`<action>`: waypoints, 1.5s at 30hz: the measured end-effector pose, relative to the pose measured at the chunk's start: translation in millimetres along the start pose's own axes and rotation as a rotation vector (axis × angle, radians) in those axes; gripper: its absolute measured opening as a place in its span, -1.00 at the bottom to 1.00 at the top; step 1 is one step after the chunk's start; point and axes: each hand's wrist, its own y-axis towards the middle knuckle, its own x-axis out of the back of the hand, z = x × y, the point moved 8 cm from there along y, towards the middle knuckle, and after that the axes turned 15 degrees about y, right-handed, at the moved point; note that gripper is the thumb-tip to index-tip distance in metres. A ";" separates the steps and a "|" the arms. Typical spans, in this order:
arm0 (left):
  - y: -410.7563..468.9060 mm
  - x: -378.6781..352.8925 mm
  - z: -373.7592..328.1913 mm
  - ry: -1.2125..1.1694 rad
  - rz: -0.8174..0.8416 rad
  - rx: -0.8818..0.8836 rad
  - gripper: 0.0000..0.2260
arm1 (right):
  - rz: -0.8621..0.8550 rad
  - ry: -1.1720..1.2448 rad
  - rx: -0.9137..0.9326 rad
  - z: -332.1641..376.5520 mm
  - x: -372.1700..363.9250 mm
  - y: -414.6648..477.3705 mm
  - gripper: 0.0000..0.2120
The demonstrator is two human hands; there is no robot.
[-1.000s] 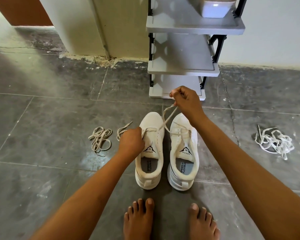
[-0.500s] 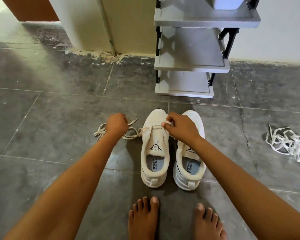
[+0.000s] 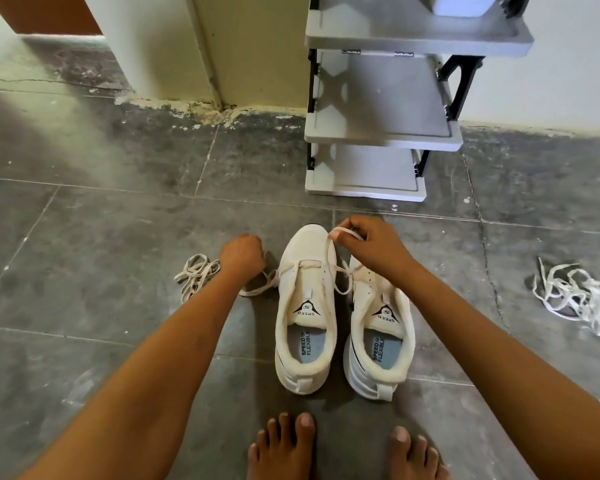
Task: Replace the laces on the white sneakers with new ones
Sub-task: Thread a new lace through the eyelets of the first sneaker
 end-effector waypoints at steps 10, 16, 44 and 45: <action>-59.8 157.4 -6.6 -0.887 -0.165 -0.110 -0.90 | -0.065 0.199 0.020 110.8 52.2 -12.1 -0.76; -115.5 279.6 -22.2 -1.008 -0.348 -0.231 -0.89 | -0.057 0.106 0.144 211.3 86.9 -28.9 -0.82; -220.4 473.2 -27.3 -1.333 -0.648 -0.417 -0.88 | -0.267 0.350 0.558 374.3 176.5 -77.3 -0.66; -220.4 472.5 -27.1 -1.329 -0.644 -0.410 -0.88 | -0.276 0.313 0.582 376.3 176.9 -78.3 -0.66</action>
